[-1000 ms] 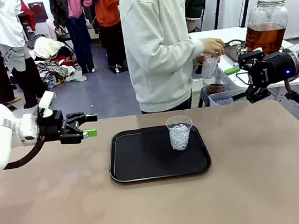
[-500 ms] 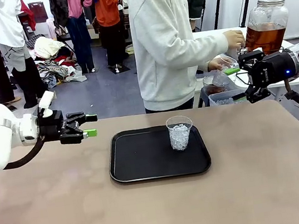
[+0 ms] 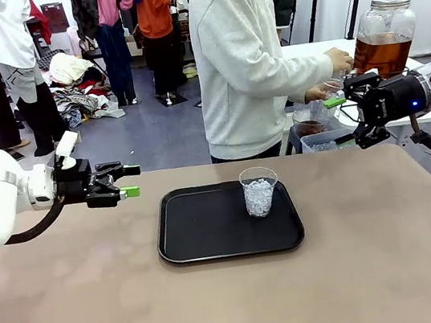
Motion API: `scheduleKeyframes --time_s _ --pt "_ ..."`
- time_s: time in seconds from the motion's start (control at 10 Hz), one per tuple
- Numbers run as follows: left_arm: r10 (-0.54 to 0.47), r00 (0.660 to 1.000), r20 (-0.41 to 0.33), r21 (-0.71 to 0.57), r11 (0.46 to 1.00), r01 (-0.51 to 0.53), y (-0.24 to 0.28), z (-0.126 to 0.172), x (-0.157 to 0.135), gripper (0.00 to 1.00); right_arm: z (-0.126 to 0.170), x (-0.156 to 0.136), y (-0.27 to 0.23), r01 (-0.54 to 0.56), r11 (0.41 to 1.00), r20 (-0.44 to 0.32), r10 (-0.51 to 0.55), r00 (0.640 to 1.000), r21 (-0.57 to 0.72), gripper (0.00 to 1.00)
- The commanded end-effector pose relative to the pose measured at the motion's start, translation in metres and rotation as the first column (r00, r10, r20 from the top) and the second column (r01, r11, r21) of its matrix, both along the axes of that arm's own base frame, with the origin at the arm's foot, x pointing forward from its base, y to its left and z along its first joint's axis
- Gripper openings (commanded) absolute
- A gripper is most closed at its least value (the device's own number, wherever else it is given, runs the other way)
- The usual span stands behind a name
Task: Pour the drink into the iced cup.
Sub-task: Pick up the iced cup indicated by the human and present it to them.
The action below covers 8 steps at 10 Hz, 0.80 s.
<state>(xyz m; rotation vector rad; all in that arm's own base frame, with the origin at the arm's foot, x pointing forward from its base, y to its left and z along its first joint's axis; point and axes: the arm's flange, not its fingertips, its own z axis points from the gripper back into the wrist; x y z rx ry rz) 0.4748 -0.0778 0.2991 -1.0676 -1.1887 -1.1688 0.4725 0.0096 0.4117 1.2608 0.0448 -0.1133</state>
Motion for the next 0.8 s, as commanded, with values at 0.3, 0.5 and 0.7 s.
scheduleKeyframes --time_s 0.3,0.5,0.7 --pt "0.002 1.0 -0.002 0.0 1.0 -0.002 -0.0011 0.0017 0.0002 1.0 0.0011 0.0002 0.0003 0.001 1.0 0.001 -0.001 1.0 0.002 1.0" --pt "0.002 1.0 -0.002 0.0 1.0 -0.002 -0.0011 0.0017 0.0002 1.0 0.0011 0.0002 0.0003 0.001 1.0 0.001 -0.001 1.0 0.002 1.0" --pt "0.002 1.0 -0.002 0.0 1.0 -0.002 -0.0011 0.0017 0.0002 1.0 0.0011 0.0002 0.0003 0.001 1.0 0.001 -0.001 1.0 0.002 1.0"
